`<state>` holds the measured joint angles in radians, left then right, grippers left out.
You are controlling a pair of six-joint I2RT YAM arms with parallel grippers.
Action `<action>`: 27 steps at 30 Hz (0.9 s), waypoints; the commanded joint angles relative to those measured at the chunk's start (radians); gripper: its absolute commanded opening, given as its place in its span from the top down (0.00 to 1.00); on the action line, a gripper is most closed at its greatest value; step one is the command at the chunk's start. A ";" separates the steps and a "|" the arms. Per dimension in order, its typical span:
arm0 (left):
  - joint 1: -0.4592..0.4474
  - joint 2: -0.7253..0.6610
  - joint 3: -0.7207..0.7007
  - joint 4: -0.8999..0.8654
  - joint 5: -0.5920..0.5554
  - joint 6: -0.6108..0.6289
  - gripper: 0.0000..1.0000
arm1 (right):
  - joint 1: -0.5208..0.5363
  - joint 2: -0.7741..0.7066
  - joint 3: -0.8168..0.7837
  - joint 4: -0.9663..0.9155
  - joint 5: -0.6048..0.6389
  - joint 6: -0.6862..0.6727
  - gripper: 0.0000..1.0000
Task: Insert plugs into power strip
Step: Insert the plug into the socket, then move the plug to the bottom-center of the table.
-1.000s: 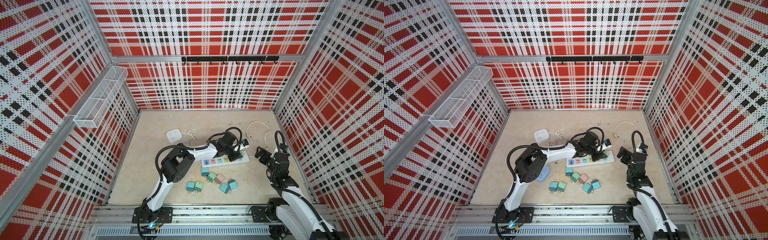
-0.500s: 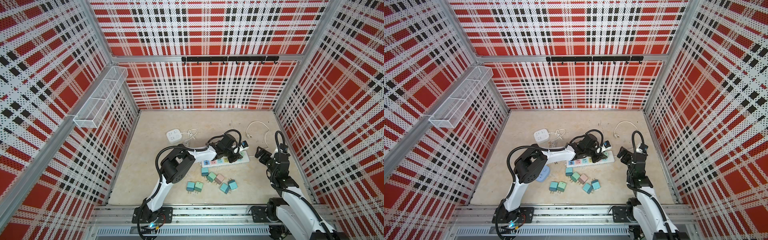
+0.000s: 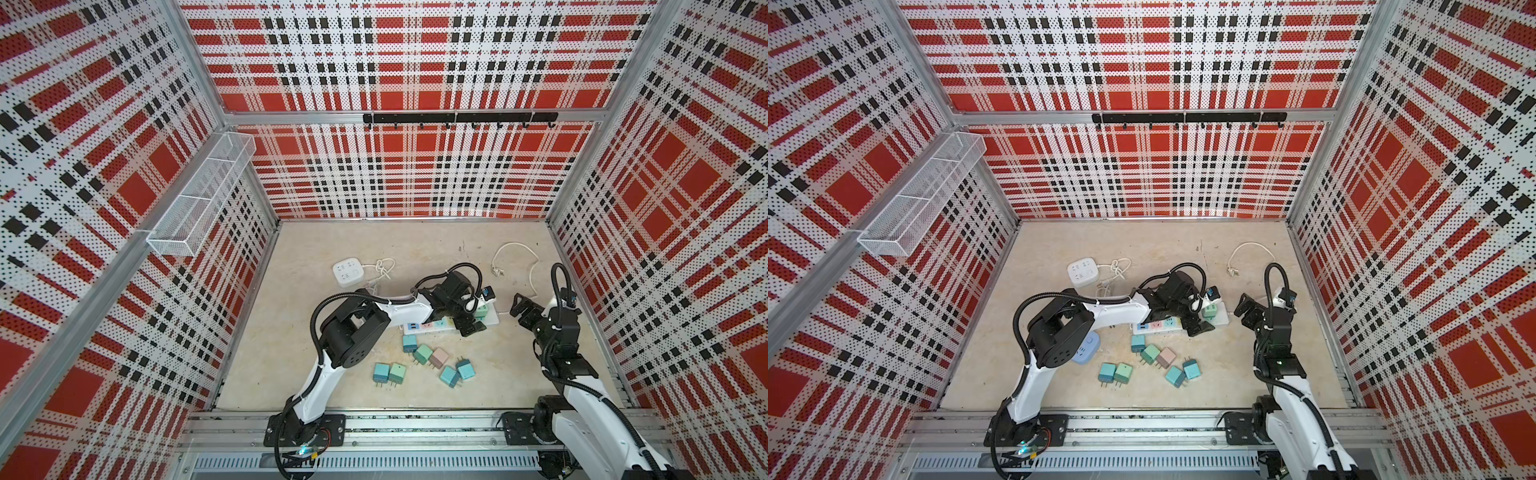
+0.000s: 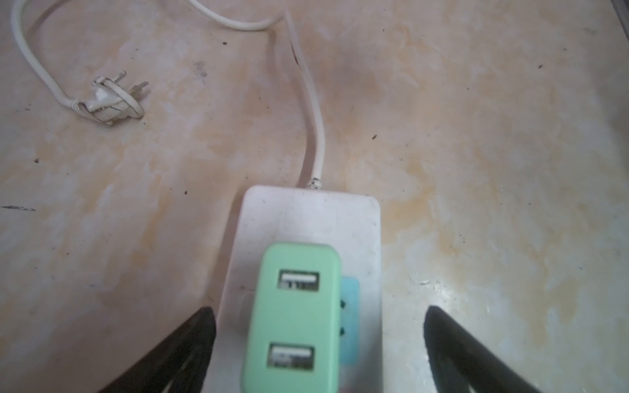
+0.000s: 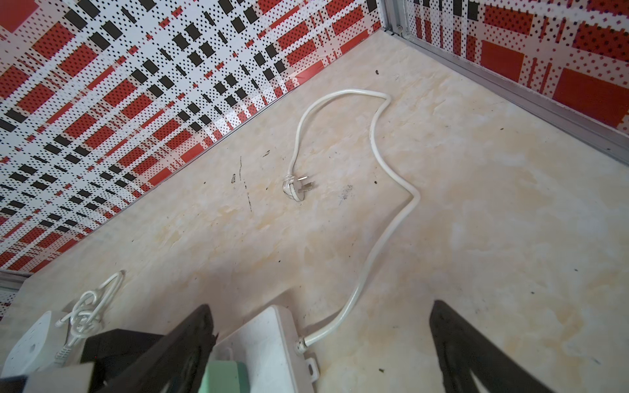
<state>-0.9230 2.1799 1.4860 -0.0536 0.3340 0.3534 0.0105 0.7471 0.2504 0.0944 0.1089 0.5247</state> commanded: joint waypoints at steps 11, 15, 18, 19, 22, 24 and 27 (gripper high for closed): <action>-0.135 -0.428 -0.117 -0.082 -0.373 -0.031 0.01 | -0.003 -0.019 -0.018 0.062 -0.039 -0.013 0.00; -0.152 -0.685 -0.326 -0.058 -0.426 -0.244 0.01 | -0.003 -0.004 -0.015 0.076 -0.058 -0.018 0.00; -0.156 -0.919 -0.508 -0.057 -0.534 -0.404 0.01 | -0.001 0.006 -0.012 0.078 -0.067 -0.022 0.00; -0.157 -1.006 -0.577 -0.053 -0.578 -0.470 0.01 | 0.000 0.007 -0.011 0.074 -0.066 -0.022 0.00; -0.129 -1.226 -0.710 -0.115 -0.591 -0.618 0.01 | 0.002 -0.010 -0.013 0.054 -0.055 -0.019 0.00; -0.118 -1.337 -0.756 -0.198 -0.609 -0.668 0.01 | 0.002 -0.034 -0.018 0.039 -0.048 -0.016 0.00; -0.111 -1.462 -0.814 -0.293 -0.697 -0.751 0.01 | 0.004 -0.070 -0.029 0.025 -0.047 -0.014 0.00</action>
<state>-1.0435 0.7860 0.7147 -0.2237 -0.2558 -0.2306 0.0113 0.7124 0.2398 0.1070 0.0540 0.5167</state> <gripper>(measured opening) 0.993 0.998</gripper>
